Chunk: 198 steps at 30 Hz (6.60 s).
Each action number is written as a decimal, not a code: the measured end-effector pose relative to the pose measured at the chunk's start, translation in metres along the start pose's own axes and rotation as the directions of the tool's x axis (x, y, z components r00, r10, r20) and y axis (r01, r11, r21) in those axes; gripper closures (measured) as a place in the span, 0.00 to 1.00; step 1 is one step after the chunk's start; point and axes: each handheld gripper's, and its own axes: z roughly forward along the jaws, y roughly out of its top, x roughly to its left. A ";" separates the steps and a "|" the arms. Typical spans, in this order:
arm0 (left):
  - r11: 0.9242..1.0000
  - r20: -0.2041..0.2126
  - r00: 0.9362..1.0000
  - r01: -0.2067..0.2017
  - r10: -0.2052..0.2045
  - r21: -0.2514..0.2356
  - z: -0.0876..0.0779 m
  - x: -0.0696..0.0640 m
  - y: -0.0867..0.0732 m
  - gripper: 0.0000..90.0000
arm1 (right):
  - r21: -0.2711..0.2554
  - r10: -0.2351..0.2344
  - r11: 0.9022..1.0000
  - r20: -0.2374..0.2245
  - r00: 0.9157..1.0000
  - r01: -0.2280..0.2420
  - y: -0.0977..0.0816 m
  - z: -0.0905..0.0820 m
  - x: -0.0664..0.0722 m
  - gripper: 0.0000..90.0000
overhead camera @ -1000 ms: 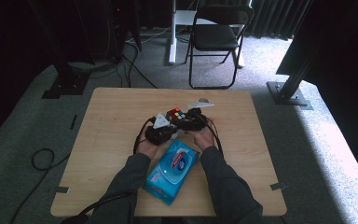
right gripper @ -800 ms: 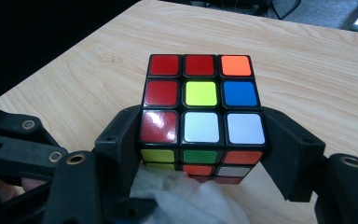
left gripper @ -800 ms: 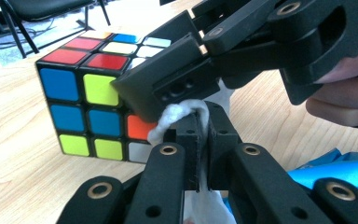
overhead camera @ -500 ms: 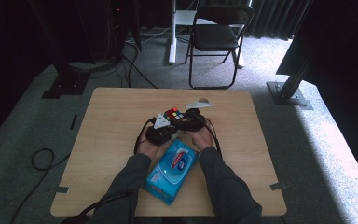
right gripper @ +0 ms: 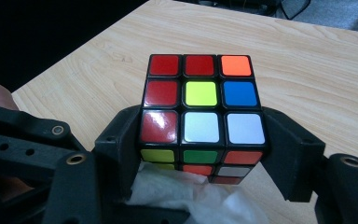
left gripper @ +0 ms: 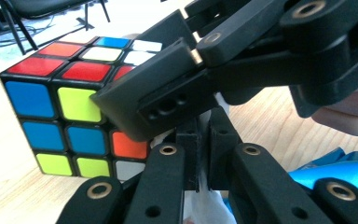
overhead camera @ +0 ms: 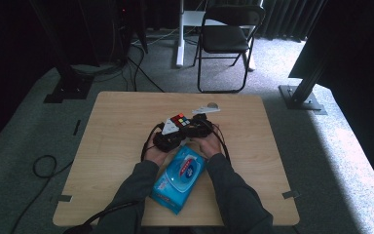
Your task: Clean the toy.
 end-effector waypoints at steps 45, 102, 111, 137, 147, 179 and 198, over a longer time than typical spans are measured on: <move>0.991 -0.118 0.987 0.116 -0.108 0.063 -0.019 0.039 -0.039 0.95 | -0.017 -0.007 1.000 0.054 0.999 0.008 0.001 -0.014 -0.013 0.38; 0.987 -0.167 0.977 0.147 -0.134 0.070 -0.039 0.055 -0.050 0.93 | 0.087 -0.022 0.996 0.214 0.977 0.003 -0.039 -0.022 -0.052 0.38; 0.986 -0.173 0.975 0.154 -0.139 0.072 -0.040 0.056 -0.052 0.93 | 0.087 -0.015 0.996 0.222 0.975 -0.004 -0.045 -0.020 -0.055 0.38; 0.981 -0.174 0.972 0.173 -0.157 0.083 -0.039 0.058 -0.060 0.90 | 0.101 -0.039 0.995 0.232 0.972 0.015 -0.050 -0.017 -0.052 0.38; 0.980 -0.175 0.971 0.180 -0.163 0.089 -0.038 0.058 -0.061 0.86 | 0.088 -0.048 0.996 0.215 0.975 0.030 -0.051 -0.019 -0.052 0.31; 0.973 -0.189 0.960 0.222 -0.206 0.069 -0.056 0.060 -0.067 0.49 | -0.020 0.005 1.000 0.213 0.977 0.000 -0.049 -0.046 -0.061 0.29; 0.964 -0.199 0.943 0.266 -0.267 -0.031 -0.094 0.071 -0.067 0.44 | -0.068 0.043 0.997 0.234 0.971 -0.028 -0.054 -0.061 -0.070 0.42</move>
